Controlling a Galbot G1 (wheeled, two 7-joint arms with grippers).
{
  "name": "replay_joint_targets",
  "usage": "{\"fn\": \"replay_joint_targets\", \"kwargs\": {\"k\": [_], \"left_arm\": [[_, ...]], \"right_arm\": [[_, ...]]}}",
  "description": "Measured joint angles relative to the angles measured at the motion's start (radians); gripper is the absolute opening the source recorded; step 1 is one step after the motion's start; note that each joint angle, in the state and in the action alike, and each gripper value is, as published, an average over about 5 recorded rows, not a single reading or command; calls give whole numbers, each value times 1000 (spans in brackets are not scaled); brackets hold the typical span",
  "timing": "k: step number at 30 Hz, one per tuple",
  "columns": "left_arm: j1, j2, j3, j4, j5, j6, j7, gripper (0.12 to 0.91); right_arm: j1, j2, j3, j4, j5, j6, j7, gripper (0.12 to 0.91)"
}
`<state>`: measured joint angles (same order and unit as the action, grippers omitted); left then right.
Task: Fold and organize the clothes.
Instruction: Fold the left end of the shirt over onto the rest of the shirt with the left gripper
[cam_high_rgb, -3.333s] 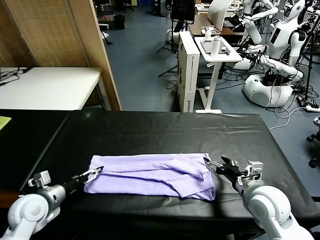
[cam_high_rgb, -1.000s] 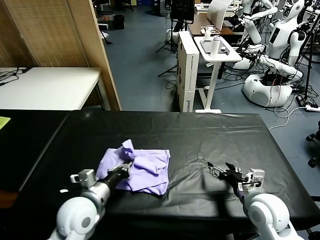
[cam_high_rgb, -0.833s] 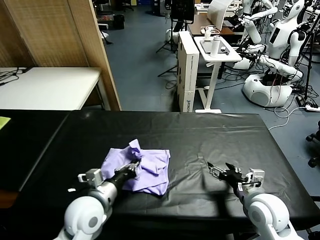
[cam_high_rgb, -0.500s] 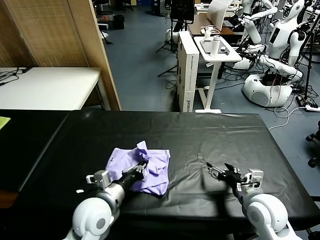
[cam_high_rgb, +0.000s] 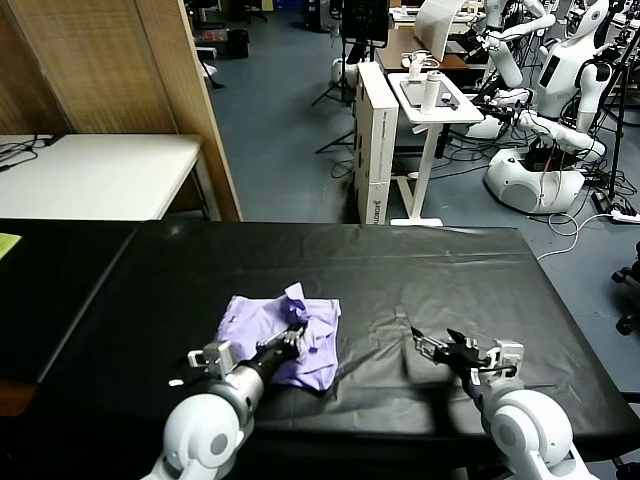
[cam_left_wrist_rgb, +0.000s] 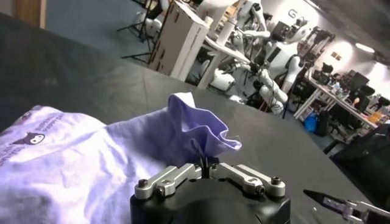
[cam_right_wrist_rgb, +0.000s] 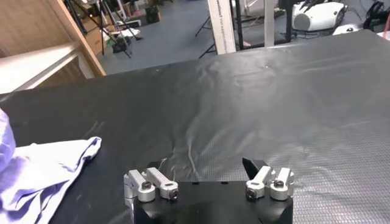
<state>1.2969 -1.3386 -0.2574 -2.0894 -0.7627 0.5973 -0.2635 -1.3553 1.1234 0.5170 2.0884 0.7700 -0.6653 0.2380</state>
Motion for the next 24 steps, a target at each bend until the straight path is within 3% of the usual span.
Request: {"fn": "replay_joint_targets", "kwargs": {"k": [6,9,17,20,24], "left_arm": [[9,-22,9,15,36,-8,18,200],[14,-28,13,9,51,-13,29,336],[34,-38,13,-37,63,-23,29,821],[41,-29,-3,-62,65,-32,30,894],[44,-1,-42,-92,65,-51,32,906]], "right_arm": [[0,-3,-4,3,-2,1,-12,907],[5,-7,-12,3,-5,3,-27,907],[28,-28,-51,11,-9,35,-98,907],[47,-38,-77,14,0,46,-111,907],[84,-44,-124,4,13,49,-111,907]]}}
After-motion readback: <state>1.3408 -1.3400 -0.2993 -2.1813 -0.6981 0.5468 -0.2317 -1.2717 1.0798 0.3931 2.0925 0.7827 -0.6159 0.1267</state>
